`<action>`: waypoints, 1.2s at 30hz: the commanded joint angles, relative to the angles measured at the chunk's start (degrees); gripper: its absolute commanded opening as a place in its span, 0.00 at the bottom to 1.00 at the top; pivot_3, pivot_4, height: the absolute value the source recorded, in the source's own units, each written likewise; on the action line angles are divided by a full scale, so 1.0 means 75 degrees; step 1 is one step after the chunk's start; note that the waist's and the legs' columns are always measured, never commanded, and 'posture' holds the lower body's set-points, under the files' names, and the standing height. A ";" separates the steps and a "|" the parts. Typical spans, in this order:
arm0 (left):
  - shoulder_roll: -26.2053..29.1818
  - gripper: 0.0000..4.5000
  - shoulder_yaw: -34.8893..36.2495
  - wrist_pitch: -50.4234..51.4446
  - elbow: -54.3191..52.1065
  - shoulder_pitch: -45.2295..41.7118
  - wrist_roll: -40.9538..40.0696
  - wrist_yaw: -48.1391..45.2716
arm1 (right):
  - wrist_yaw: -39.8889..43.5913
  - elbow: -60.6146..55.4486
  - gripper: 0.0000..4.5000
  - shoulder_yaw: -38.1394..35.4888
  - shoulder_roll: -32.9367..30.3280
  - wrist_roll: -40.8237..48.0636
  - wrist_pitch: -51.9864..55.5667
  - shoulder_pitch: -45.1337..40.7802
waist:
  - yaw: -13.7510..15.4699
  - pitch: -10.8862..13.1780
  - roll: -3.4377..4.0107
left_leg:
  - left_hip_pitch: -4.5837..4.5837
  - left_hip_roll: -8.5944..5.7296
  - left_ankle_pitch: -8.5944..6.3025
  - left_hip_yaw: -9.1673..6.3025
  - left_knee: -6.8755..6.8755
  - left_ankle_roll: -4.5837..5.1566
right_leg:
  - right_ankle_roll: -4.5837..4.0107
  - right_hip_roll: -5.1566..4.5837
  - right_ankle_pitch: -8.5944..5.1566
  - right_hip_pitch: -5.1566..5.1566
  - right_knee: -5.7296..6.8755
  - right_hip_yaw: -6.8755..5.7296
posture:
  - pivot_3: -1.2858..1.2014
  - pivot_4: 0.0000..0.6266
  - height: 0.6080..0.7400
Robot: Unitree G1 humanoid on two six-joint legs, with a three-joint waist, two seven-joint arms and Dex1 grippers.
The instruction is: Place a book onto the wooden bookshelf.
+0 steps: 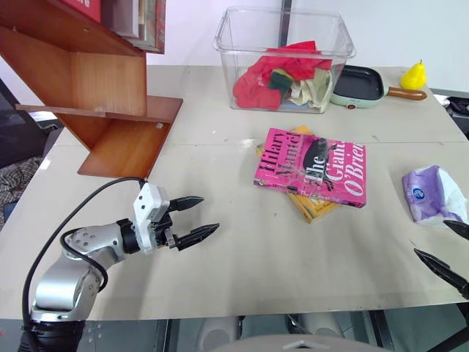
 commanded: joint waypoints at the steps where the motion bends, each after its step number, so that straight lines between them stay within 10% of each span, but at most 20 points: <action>1: -0.0101 0.99 0.0136 -0.0182 -0.0094 -0.0291 -0.0196 -0.0013 | -0.0605 -0.0356 1.00 0.0169 -0.0154 0.0005 0.0223 -0.0521 | -0.0005 0.0000 -0.0001 | 0.0000 0.0000 0.0000 0.0000 0.0000 0.0000 | 0.0000 0.0000 0.0000 0.0000 0.0000 0.0000 | 0.52 0.24 1.00; 6: -0.0338 0.99 0.0202 -0.0223 -0.0510 -0.0426 -0.0551 -0.0082 | -0.1841 -0.0985 1.00 0.1079 -0.0652 0.0026 0.1682 -0.1918 | -0.0050 0.0000 0.0001 | 0.0015 0.0005 0.0001 0.0023 0.0024 0.0002 | 0.0007 -0.0002 0.0002 0.0003 0.0006 0.0009 | 0.52 0.24 1.00; 16: -0.0193 1.00 0.0167 -0.0870 -0.1054 -0.0222 -0.0629 -0.0845 | -0.2961 0.0626 0.01 0.3677 -0.1681 -0.0843 0.3796 -0.5319 | -0.0022 -0.0002 -0.0002 | -0.0024 -0.0001 0.0001 0.0067 0.0024 0.0004 | -0.0026 0.0008 0.0022 -0.0026 0.0004 0.0000 | 0.52 0.24 1.00; 36: -0.0228 1.00 0.0414 -0.1534 -0.1201 0.0907 -0.0469 -0.0861 | -0.2998 0.2516 0.01 0.6383 -0.0678 -0.2535 0.4209 -0.8379 | -0.0030 -0.0004 -0.0005 | -0.0052 0.0010 0.0001 0.0082 0.0033 0.0005 | -0.0026 0.0053 0.0024 -0.0064 0.0011 0.0025 | 0.52 0.24 1.00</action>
